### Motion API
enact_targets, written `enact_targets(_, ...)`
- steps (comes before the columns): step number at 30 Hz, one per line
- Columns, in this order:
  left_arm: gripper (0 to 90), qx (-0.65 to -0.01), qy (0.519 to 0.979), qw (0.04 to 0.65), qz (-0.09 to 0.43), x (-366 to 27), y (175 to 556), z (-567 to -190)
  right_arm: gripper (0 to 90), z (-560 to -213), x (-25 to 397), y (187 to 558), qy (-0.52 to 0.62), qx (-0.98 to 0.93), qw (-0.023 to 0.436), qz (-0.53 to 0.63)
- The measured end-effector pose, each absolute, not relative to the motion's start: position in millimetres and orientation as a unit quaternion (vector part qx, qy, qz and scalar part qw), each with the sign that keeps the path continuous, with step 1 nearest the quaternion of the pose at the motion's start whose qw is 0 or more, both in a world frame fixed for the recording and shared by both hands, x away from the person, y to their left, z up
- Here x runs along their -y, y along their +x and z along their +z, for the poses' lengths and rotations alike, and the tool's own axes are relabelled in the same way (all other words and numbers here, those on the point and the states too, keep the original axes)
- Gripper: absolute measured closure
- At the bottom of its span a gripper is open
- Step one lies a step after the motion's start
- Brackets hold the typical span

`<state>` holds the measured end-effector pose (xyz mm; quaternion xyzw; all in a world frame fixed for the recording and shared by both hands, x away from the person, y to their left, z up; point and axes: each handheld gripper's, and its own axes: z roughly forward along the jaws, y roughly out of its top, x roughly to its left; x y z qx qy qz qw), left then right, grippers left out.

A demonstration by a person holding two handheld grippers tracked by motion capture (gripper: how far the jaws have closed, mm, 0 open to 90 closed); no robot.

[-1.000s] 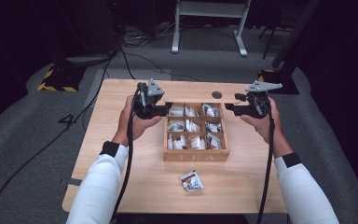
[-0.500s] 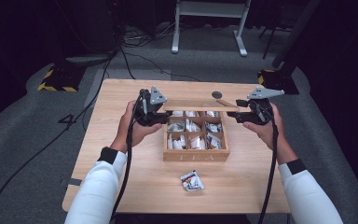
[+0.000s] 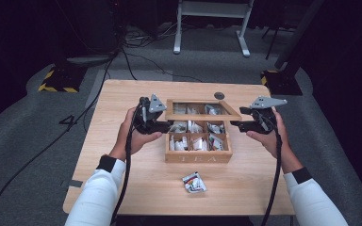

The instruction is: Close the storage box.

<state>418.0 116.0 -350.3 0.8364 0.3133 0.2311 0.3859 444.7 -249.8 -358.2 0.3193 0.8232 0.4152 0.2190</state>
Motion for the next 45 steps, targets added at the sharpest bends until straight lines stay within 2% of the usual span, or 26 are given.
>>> enact_targets(21,39.5,-0.309,0.841,0.395,0.205,-117.5,407.5,-379.9,35.1,-381.2,254.7,430.5,0.293,-0.836,0.194,0.421)
enact_targets(45,37.5,-0.303,0.86,0.365,0.189,-116.7,400.1,-405.1,30.8,-398.2,251.4,412.5,0.276,-0.849,0.155,0.423)
